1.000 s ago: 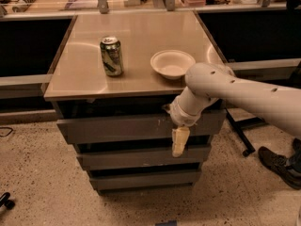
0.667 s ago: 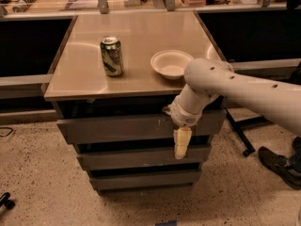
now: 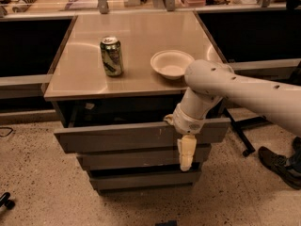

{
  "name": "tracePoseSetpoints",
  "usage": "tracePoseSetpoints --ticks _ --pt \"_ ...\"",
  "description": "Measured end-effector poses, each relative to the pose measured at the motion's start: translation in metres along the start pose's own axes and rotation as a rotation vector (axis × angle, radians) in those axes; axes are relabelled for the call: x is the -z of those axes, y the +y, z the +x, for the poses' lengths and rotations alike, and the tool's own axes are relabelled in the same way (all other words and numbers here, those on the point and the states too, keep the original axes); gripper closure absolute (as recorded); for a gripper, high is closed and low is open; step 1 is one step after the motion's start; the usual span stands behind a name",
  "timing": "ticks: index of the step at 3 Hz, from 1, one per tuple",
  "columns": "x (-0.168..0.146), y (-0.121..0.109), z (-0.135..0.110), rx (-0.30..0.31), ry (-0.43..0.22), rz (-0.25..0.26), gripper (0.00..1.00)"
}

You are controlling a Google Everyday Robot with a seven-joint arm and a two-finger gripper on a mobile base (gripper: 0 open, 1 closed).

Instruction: Open top drawer

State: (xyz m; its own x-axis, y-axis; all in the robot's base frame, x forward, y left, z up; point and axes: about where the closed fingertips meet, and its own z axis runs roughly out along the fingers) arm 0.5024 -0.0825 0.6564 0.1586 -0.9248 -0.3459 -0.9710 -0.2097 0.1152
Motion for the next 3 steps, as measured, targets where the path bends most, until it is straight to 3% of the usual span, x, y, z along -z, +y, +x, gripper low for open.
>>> tracePoseSetpoints --ticks 1,2,3 --pt "0.002 0.023 -0.003 -0.010 -0.001 -0.077 0.00" --pt "0.016 0.060 -0.006 -0.026 0.028 -0.217 0.00" --pt "0.016 0.060 -0.006 -0.026 0.028 -0.217 0.00"
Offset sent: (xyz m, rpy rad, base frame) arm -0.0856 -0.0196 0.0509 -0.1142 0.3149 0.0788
